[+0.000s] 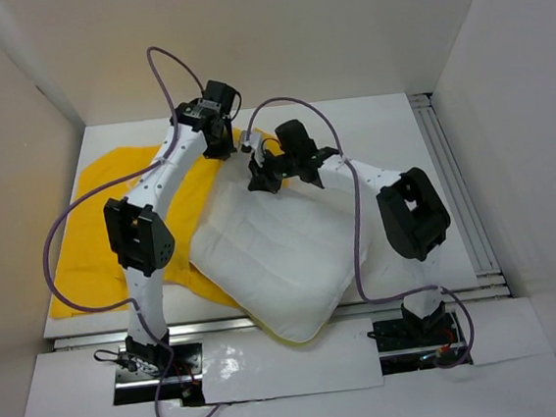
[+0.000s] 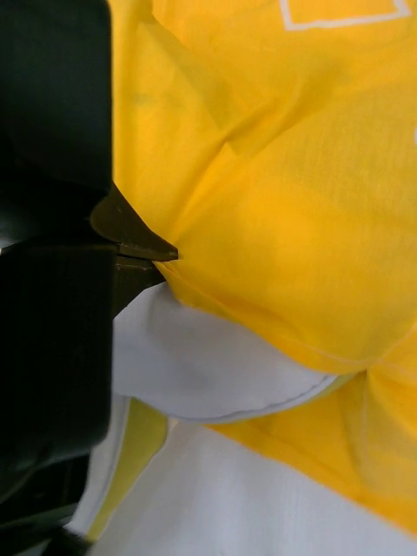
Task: Put the pillow into the pillowcase
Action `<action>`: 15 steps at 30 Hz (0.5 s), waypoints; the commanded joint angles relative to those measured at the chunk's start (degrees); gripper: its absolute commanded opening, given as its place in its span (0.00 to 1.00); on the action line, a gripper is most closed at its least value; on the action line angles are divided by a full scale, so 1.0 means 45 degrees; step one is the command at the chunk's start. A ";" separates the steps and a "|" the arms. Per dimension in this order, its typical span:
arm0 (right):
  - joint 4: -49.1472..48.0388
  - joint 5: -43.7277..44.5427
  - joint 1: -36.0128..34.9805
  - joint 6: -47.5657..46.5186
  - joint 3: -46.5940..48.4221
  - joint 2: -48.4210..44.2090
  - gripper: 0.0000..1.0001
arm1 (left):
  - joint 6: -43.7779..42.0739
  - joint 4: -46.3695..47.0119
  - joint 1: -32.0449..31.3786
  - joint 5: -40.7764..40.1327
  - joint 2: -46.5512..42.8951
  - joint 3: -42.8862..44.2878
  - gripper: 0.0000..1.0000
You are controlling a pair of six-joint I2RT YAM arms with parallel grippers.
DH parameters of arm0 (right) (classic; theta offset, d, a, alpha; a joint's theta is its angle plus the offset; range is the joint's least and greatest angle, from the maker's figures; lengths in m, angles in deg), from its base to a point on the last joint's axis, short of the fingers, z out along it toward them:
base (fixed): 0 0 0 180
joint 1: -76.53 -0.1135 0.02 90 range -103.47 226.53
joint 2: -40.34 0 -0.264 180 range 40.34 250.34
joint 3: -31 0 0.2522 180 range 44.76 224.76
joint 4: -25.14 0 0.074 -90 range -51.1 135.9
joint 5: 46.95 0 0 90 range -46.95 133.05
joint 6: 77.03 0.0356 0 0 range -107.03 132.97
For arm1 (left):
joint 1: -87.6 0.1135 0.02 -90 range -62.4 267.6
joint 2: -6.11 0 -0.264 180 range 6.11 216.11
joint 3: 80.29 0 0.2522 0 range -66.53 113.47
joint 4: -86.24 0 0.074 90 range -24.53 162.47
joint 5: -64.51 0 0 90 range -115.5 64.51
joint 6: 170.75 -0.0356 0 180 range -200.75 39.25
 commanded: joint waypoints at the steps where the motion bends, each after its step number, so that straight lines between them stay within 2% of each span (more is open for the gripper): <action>1: -0.2669 -0.0198 -0.0705 0.1301 -0.0629 -0.0842 0.00 | -0.0466 0.2382 -0.1363 0.0492 -0.1880 -0.0381 0.00; 5: -0.5369 0.0296 -0.0531 0.3176 -0.2464 -0.1893 0.00 | -0.1581 0.3418 -0.2089 0.0843 -0.2292 -0.1242 0.00; 6: -0.6342 0.0064 -0.0529 0.3470 -0.2777 -0.2169 0.00 | -0.1582 0.3422 -0.2206 0.0843 -0.2294 -0.1380 0.00; 9: -0.7288 -0.0329 -0.0158 0.4272 -0.3989 -0.3263 0.00 | -0.1115 0.2839 -0.2091 0.0589 -0.1904 -0.1518 0.00; 11: -0.6687 -0.0329 -0.0041 0.3962 -0.4322 -0.3732 0.00 | -0.0646 0.2679 -0.1915 0.0453 -0.1612 -0.1518 0.00; 14: -0.4891 0.0742 0.0096 0.3473 -0.4207 -0.4182 0.00 | -0.0236 0.2679 -0.1798 -0.0075 -0.1475 -0.1928 0.00; 15: -0.4346 0.0977 0.0231 0.3472 -0.4206 -0.4183 0.10 | -0.0234 0.2679 -0.1798 -0.0075 -0.1338 -0.1928 0.00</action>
